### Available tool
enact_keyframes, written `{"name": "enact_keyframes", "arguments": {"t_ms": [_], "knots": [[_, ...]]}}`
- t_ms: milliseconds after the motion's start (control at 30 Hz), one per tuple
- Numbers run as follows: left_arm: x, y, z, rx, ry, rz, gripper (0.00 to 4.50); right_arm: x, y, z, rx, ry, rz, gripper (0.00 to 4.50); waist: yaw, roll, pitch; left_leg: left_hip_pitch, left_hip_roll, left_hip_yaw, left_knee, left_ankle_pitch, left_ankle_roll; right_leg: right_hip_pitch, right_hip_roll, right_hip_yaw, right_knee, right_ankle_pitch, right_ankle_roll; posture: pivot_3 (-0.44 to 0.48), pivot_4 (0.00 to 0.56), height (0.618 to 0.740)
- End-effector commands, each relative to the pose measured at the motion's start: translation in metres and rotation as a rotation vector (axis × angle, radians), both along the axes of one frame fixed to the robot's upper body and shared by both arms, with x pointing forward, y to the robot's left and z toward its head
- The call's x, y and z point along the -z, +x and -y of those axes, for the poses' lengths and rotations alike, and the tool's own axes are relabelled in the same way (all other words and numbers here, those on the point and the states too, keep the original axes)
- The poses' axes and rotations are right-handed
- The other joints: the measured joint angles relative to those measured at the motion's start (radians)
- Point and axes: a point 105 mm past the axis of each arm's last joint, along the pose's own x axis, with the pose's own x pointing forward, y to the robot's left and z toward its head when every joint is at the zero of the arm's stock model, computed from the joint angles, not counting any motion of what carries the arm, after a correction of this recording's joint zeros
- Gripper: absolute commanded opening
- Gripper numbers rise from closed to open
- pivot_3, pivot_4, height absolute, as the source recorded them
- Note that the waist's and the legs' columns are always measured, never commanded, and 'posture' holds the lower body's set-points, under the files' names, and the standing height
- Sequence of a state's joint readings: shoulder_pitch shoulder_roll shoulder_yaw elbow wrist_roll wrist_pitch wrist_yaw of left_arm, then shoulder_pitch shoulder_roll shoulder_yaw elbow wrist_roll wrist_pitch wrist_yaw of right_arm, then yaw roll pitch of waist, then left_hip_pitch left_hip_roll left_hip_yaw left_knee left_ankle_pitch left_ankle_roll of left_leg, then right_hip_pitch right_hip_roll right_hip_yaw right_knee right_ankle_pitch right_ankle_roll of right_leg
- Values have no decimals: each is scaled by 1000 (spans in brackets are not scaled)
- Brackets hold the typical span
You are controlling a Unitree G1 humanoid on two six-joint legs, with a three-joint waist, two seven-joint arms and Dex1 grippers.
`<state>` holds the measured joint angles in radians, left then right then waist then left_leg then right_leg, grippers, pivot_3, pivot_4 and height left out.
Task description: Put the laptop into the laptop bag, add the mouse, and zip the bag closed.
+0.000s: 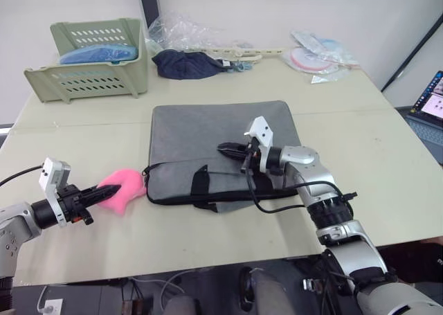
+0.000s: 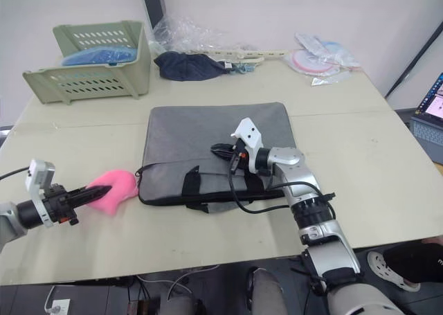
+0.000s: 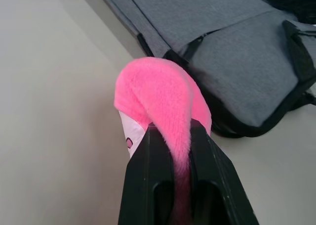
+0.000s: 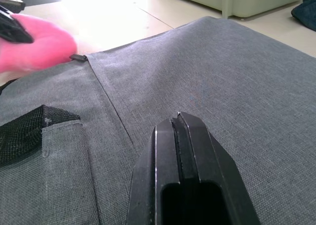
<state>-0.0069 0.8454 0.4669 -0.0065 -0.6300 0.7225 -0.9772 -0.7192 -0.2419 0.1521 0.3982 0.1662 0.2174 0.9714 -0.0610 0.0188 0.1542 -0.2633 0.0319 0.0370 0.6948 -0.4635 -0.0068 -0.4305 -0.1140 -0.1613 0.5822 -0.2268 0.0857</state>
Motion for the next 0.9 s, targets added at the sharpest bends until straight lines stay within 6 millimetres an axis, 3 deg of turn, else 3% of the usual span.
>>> {"name": "enact_keyframes", "arguments": {"t_ms": [33,400,667,900], "knots": [[-10,-8,9,50,2,6,18,74,-18,5,1,-127,-255,0,1,0,0,0,0,0,0,0,0,0,0,0,0,0,0,0,150,740],[0,-33,33,205,-11,-125,18,75,-19,4,1,-128,-256,0,1,1,0,0,0,0,-1,0,-1,-1,0,1,0,-1,-1,0,150,740],[5,-48,33,223,-12,-193,18,75,-20,3,-2,-127,-257,0,0,2,0,1,0,-1,-3,0,-1,-2,0,1,0,-1,-2,0,150,740],[10,-57,53,269,-50,-205,18,72,-23,-3,-18,-119,-253,0,1,2,0,1,0,-1,-3,-1,-1,-2,0,2,0,-1,-2,0,150,740]]}}
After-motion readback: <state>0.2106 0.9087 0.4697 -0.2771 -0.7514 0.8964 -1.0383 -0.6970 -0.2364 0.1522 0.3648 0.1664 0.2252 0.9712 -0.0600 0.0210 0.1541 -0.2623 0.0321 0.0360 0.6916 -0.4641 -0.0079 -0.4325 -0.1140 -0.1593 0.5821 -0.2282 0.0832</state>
